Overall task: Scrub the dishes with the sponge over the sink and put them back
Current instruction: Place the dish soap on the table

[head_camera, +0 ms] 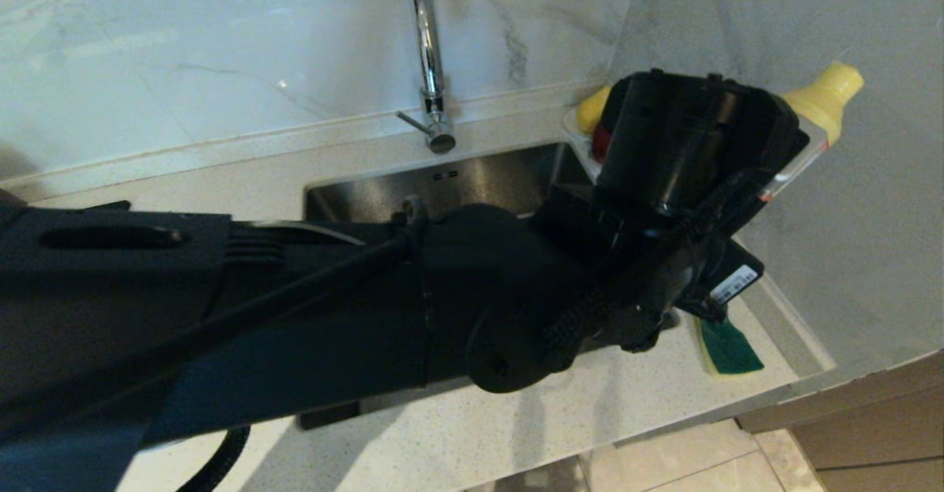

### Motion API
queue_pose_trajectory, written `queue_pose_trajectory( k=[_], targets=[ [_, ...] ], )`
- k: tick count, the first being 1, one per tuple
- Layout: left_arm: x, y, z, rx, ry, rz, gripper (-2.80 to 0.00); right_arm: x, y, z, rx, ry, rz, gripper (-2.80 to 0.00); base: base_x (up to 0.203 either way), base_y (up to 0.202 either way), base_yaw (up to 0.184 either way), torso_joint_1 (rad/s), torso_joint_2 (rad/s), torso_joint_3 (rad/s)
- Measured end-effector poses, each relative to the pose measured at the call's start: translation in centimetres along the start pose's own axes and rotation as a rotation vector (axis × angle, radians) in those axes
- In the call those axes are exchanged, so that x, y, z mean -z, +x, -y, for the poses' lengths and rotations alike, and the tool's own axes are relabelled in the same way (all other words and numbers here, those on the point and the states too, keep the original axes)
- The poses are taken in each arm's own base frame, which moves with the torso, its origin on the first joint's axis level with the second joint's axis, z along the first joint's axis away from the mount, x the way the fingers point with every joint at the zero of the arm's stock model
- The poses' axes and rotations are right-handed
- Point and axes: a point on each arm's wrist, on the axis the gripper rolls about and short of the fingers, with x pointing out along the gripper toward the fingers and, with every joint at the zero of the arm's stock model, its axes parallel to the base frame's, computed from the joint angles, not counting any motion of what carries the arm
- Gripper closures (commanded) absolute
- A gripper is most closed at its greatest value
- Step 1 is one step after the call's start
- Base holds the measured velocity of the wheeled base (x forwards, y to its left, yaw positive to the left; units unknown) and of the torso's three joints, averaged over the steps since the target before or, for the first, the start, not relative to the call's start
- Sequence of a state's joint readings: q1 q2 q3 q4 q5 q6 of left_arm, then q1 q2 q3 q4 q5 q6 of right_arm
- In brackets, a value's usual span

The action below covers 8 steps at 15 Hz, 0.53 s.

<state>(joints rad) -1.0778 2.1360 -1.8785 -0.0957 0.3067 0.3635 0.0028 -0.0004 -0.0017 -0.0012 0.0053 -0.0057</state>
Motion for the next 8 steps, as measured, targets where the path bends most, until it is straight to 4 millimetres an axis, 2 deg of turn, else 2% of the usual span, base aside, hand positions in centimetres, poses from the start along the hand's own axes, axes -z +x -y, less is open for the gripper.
queue_pose_trajectory(
  k=[4,8],
  targets=[
    [-3.0,-2.2,-2.4,-0.026,-0.052,0.155,0.00,0.0,0.0,0.0,0.000,0.000,0.000,0.00,0.000,0.000,0.000,0.000,0.00,0.000],
    [-4.8,-4.6,-6.2,-0.069,-0.135,0.251,0.00,0.0,0.0,0.0,0.000,0.000,0.000,0.00,0.000,0.000,0.000,0.000,0.00,0.000]
  ],
)
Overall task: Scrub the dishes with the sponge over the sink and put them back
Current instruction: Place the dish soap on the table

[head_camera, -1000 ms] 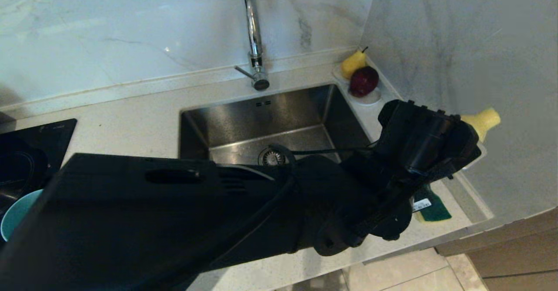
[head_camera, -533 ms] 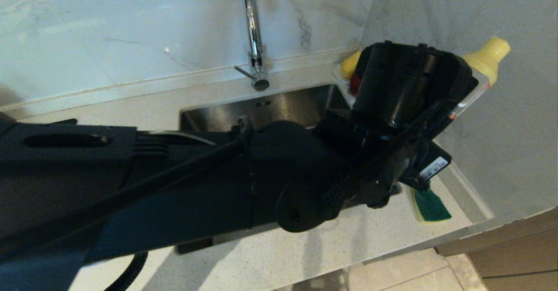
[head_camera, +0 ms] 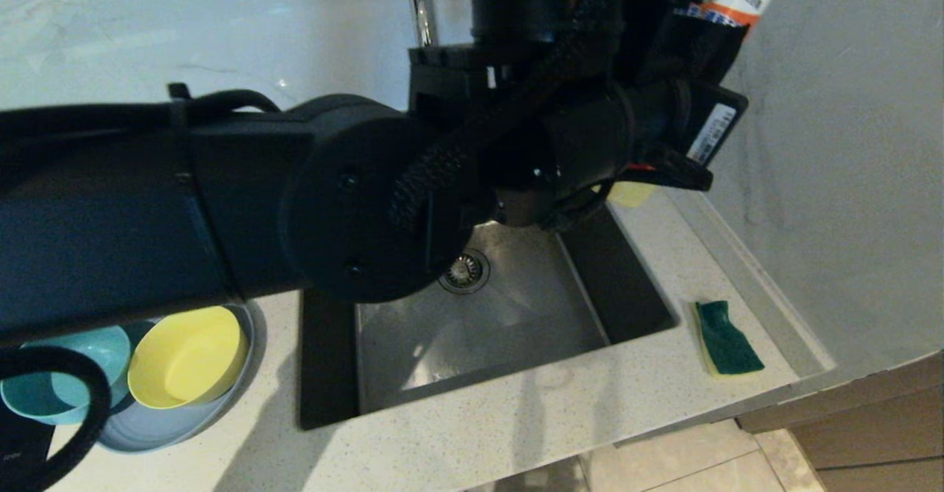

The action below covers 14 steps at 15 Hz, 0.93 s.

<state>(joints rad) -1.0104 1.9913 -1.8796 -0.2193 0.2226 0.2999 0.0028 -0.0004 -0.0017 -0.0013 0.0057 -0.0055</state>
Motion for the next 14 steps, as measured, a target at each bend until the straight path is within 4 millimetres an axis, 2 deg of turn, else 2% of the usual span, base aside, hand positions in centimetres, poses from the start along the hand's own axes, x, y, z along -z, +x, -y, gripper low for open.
queue_pose_trajectory(
  k=[8,14],
  targets=[
    [-6.0,-4.4,-5.7,-0.101,-0.113,0.264,0.00,0.0,0.0,0.0,0.000,0.000,0.000,0.00,0.000,0.000,0.000,0.000,0.00,0.000],
    [-8.7,-8.0,-10.2,-0.235,-0.128,0.394,0.00,0.0,0.0,0.0,0.000,0.000,0.000,0.00,0.000,0.000,0.000,0.000,0.00,0.000]
  ],
)
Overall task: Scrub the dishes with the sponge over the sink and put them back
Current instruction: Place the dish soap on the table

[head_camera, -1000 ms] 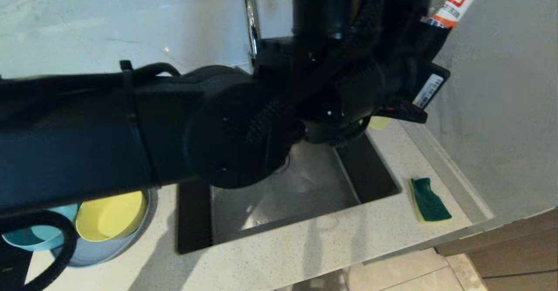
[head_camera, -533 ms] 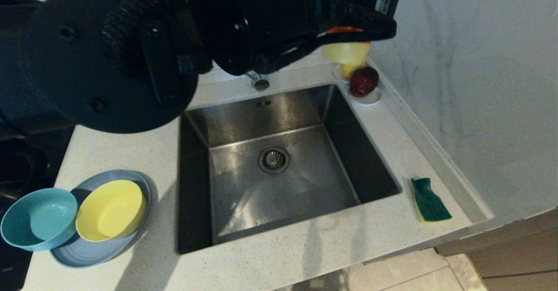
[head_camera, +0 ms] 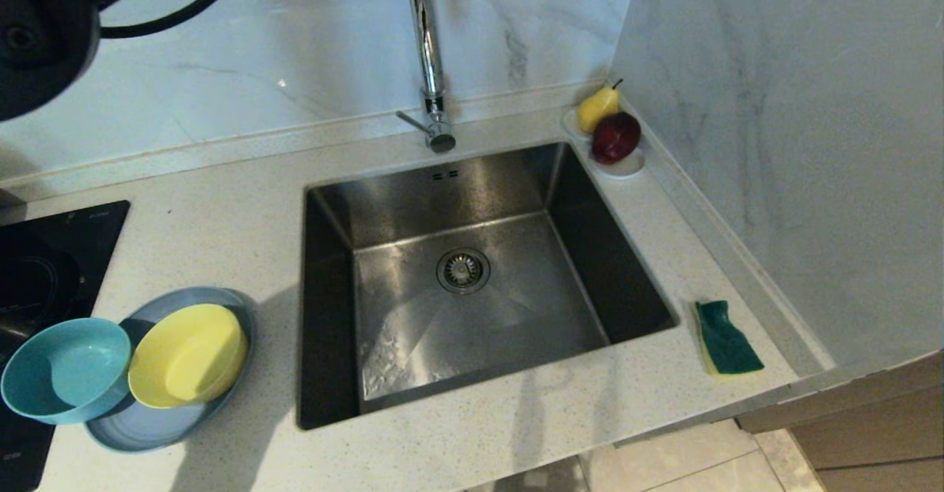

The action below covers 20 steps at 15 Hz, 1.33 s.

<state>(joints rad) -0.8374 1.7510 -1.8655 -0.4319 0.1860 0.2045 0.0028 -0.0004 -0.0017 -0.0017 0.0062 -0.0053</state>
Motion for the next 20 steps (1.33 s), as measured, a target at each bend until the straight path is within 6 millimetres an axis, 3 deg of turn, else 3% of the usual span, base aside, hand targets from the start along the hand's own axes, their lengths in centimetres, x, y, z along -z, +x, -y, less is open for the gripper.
queue_pose_trajectory(
  k=[3,6,9,12,15,17,20],
  targets=[
    [-1.9,-1.1,-2.0,-0.064,0.023,0.032,0.00,0.0,0.0,0.0,0.000,0.000,0.000,0.00,0.000,0.000,0.000,0.000,0.00,0.000],
    [-1.7,-2.4,-4.4,-0.140,0.071,0.014,0.00,0.0,0.0,0.0,0.000,0.000,0.000,0.00,0.000,0.000,0.000,0.000,0.00,0.000],
    [-1.9,-4.9,-8.6,-0.275,0.118,0.007,0.00,0.0,0.0,0.0,0.000,0.000,0.000,0.00,0.000,0.000,0.000,0.000,0.00,0.000],
    [-3.5,-7.6,-12.7,-0.434,0.092,0.042,0.00,0.0,0.0,0.0,0.001,0.000,0.000,0.00,0.000,0.000,0.000,0.000,0.00,0.000],
    [-5.4,-9.8,-15.2,-0.578,0.109,0.122,0.00,0.0,0.0,0.0,0.000,0.000,0.000,0.00,0.000,0.000,0.000,0.000,0.00,0.000],
    [-5.1,-10.5,-15.9,-0.666,0.126,0.166,0.00,0.0,0.0,0.0,0.000,0.000,0.000,0.00,0.000,0.000,0.000,0.000,0.00,0.000],
    [-1.8,-11.5,-17.0,-0.750,0.139,0.134,0.00,0.0,0.0,0.0,0.001,0.000,0.000,0.00,0.000,0.000,0.000,0.000,0.00,0.000]
  ],
)
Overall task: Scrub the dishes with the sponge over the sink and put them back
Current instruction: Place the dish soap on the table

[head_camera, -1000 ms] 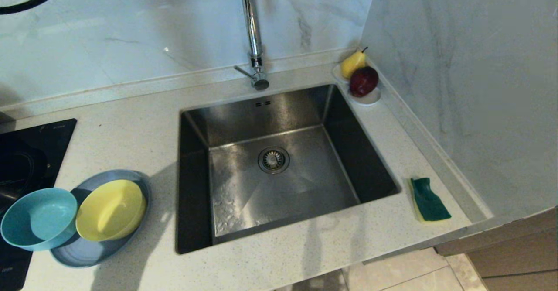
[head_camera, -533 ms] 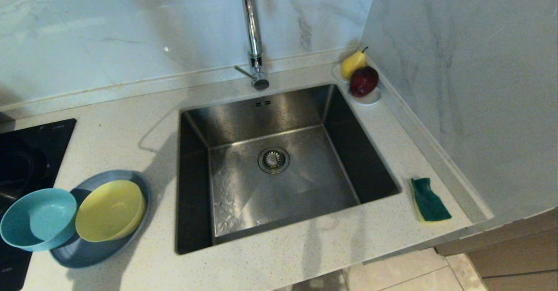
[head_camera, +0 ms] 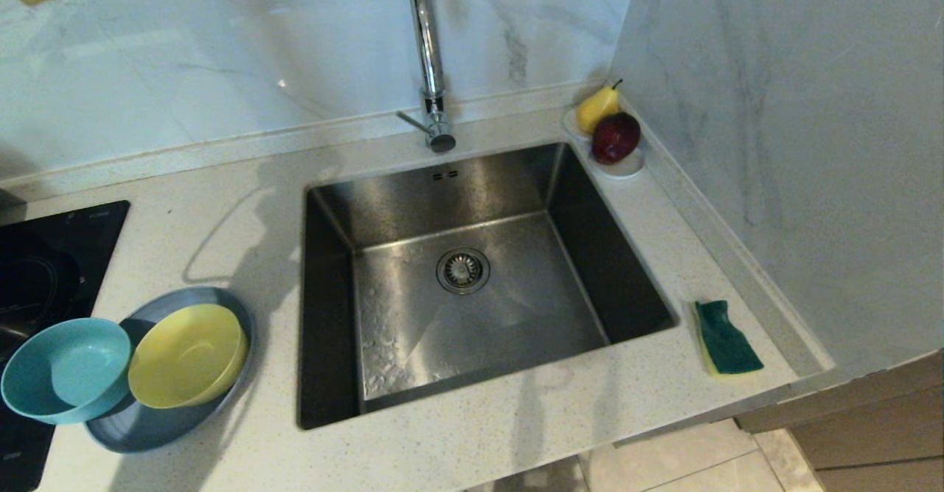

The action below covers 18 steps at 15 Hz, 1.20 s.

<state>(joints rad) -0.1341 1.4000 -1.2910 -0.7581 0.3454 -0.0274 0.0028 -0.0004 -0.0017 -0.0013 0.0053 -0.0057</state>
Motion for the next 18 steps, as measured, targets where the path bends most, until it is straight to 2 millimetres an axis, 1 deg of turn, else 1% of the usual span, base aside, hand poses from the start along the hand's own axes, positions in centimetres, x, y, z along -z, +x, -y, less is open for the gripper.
queue_pose_trajectory(
  k=[2,4,6,12,14,18],
  targets=[
    [2.6,-0.8,-0.8,-0.053,0.023,-0.029,0.00,0.0,0.0,0.0,0.000,0.000,0.000,0.00,0.000,0.000,0.000,0.000,0.00,0.000],
    [5.3,-1.7,-1.5,-0.112,0.060,-0.101,0.00,0.0,0.0,0.0,0.000,0.000,0.000,0.00,0.000,0.000,0.000,0.000,0.00,0.000],
    [7.9,-2.0,-2.2,-0.170,0.095,-0.165,0.00,0.0,0.0,0.0,0.000,0.000,0.000,0.00,0.000,0.000,0.000,0.000,0.00,0.000],
    [14.6,-0.8,-4.5,-0.373,0.153,-0.218,0.00,0.0,0.0,0.0,0.000,0.000,0.000,0.00,0.000,0.000,0.000,0.000,0.00,0.000],
    [16.2,-0.3,-4.8,-0.424,0.156,-0.191,0.00,0.0,0.0,0.0,0.000,0.000,0.000,0.00,0.000,0.000,0.000,0.000,0.00,0.000],
    [19.2,0.5,-5.1,-0.444,0.170,-0.128,0.00,0.0,0.0,0.0,0.000,0.000,0.000,0.00,0.000,0.000,0.000,0.000,0.00,0.000]
  ],
)
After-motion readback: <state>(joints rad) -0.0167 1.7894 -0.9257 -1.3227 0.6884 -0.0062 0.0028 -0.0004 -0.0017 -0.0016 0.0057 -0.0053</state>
